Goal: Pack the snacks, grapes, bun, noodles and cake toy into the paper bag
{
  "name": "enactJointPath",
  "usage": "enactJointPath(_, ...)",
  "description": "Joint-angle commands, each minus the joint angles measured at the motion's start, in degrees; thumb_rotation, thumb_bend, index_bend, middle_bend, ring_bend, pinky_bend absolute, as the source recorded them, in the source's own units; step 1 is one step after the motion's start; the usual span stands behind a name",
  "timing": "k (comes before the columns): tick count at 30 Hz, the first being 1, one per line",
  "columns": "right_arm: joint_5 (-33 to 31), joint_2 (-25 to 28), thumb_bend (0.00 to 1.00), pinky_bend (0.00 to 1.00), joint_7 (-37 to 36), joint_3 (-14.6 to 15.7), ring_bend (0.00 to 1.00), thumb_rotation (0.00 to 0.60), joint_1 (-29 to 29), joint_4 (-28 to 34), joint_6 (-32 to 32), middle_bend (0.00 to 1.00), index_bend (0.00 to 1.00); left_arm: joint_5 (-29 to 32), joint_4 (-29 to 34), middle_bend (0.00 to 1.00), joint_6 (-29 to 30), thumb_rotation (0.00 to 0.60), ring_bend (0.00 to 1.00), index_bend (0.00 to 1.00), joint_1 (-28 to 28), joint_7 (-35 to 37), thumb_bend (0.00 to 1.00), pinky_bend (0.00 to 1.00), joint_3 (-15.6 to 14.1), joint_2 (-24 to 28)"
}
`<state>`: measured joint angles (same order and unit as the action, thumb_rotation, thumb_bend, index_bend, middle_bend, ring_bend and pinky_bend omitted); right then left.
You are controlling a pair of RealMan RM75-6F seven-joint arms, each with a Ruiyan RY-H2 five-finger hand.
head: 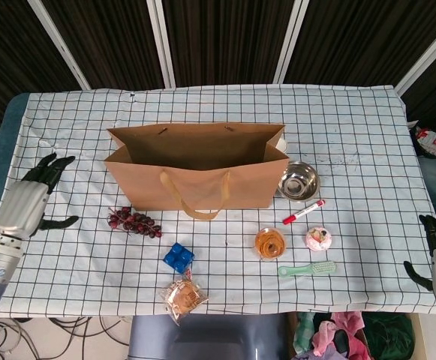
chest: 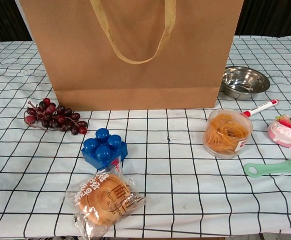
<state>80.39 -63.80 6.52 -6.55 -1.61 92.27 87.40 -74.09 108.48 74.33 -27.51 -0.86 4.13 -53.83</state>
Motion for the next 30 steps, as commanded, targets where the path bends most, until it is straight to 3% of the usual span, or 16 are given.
enactJointPath(1,0.0,0.0,0.19,0.25,-0.1,-0.1,0.19,0.600,0.0,0.0,0.1,0.09,0.08,-2.8,-12.8,0.12,-3.1,0.600,0.02,0.08,3.4,10.0,0.00,0.18,-4.2,-6.2)
enactJointPath(7,-0.1,0.1,0.19,0.25,-0.3,0.0,0.19,0.600,0.1,0.0,0.0,0.09,0.08,-2.8,-22.6,0.13,-10.4,0.600,0.03,0.08,0.8,12.2,0.00,0.18,-4.1,-14.1)
enactJointPath(15,0.1,0.2,0.19,0.25,-0.6,0.0,0.19,0.600,0.0,0.2,-0.1,0.09,0.08,-0.8,-28.7,0.14,-19.0,0.600,0.03,0.09,-3.1,7.7,0.00,0.18,-3.5,-21.8)
enactJointPath(21,0.0,0.4,0.19,0.25,-1.1,-0.1,0.19,0.600,0.1,0.2,0.0,0.09,0.08,-0.8,-31.0,0.19,-19.7,0.600,0.09,0.15,-4.4,7.6,0.02,0.19,-2.0,-26.5)
enactJointPath(26,-0.2,0.5,0.19,0.25,-1.6,-0.2,0.19,0.600,0.1,0.1,-0.1,0.09,0.08,-0.9,-32.6,0.23,-20.6,0.600,0.09,0.20,-5.7,6.4,0.12,0.19,-1.1,-28.7)
enactJointPath(30,-0.1,0.5,0.19,0.25,-1.7,-0.1,0.19,0.600,0.1,0.1,-0.1,0.09,0.08,-0.9,-33.0,0.25,-21.1,0.600,0.11,0.21,-6.7,5.7,0.14,0.20,-0.2,-30.0)
